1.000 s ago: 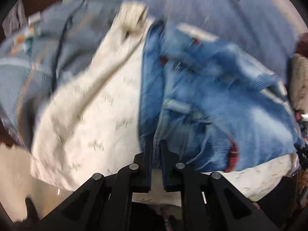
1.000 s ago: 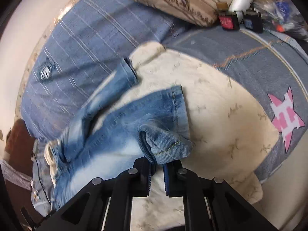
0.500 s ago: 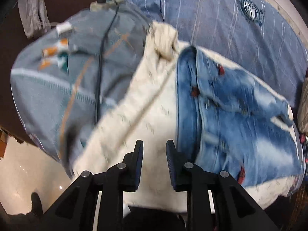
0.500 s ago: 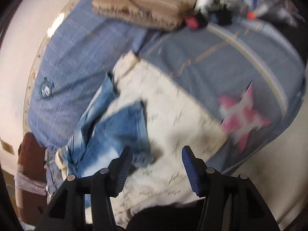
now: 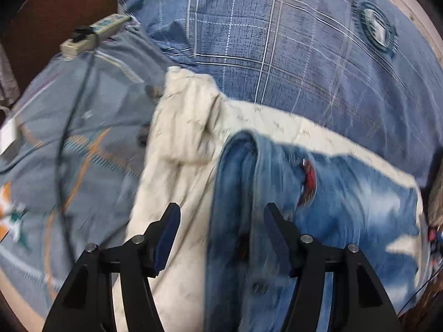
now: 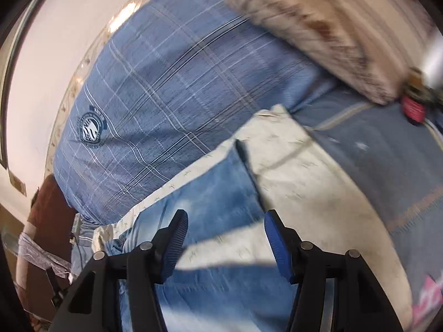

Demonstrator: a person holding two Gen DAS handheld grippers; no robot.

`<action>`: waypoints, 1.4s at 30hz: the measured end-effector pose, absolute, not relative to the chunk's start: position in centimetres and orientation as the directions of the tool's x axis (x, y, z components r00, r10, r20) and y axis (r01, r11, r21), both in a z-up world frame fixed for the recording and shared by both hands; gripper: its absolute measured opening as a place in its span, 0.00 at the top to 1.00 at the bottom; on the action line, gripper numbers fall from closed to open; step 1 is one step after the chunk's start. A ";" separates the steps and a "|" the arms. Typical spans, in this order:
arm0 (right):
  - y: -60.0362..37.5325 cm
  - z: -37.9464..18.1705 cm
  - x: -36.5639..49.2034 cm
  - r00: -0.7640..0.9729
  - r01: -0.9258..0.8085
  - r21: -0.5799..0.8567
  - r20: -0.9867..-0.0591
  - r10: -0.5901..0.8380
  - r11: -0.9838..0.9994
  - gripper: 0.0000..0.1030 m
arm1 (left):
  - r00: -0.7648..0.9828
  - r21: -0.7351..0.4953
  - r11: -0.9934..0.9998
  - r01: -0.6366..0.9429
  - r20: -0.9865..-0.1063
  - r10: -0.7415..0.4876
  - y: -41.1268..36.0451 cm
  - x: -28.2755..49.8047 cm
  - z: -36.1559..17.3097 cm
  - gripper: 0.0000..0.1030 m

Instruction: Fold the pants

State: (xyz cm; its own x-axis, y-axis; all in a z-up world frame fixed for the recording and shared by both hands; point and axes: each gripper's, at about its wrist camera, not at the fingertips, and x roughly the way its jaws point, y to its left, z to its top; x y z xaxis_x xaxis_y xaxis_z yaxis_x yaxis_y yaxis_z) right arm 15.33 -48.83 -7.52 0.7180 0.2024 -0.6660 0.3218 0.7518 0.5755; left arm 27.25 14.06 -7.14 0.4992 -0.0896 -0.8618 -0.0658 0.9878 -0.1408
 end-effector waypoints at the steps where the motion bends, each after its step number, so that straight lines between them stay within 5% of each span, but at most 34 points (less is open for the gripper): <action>1: -48.5 -7.7 17.2 0.707 0.322 0.562 -0.678 0.201 0.762 0.41 | 0.492 -0.161 0.984 -0.076 -0.864 -0.103 13.9 28.6 -7.5 0.35; 12: -51.2 -11.2 27.8 0.643 0.385 0.482 -0.752 0.146 0.787 0.40 | 0.365 -0.267 0.955 -0.127 -0.908 -0.205 10.6 37.6 -13.9 0.33; 14: -51.8 -12.0 29.1 0.630 0.393 0.473 -0.763 0.144 0.789 0.39 | 0.371 -0.273 0.956 -0.105 -0.903 -0.217 9.9 38.1 -14.4 0.43; 16: -51.9 -12.9 30.3 0.611 0.393 0.464 -0.777 0.151 0.794 0.38 | 0.367 -0.279 0.958 -0.062 -0.899 -0.238 8.9 38.6 -14.6 0.71; 21: -51.1 -15.2 33.0 0.595 0.381 0.470 -0.784 0.179 0.796 0.38 | 0.400 -0.209 0.978 0.003 -0.896 -0.193 6.9 38.6 -14.1 0.77; 22: -50.5 -15.6 33.5 0.581 0.376 0.450 -0.795 0.172 0.810 0.41 | 0.407 -0.207 0.978 0.005 -0.893 -0.191 6.8 38.5 -13.9 0.78; 25: -49.1 -16.0 34.2 0.502 0.382 0.298 -0.862 0.075 0.875 0.79 | 0.431 -0.191 0.982 0.009 -0.885 -0.176 6.8 38.4 -13.1 0.80; 35: -49.0 -8.9 32.4 0.704 0.317 0.285 -0.710 -0.023 0.905 0.81 | 0.509 -0.233 0.972 0.004 -0.836 -0.203 8.5 38.3 -10.4 0.80; 39: -48.5 -11.6 34.6 0.632 0.340 0.185 -0.771 -0.079 0.922 0.81 | 0.481 -0.243 0.969 -0.032 -0.854 -0.198 8.8 38.8 -12.1 0.80; 42: -48.8 -11.4 34.2 0.670 0.353 0.247 -0.740 -0.060 0.902 0.81 | 0.493 -0.274 0.961 -0.041 -0.842 -0.219 9.2 38.8 -11.1 0.80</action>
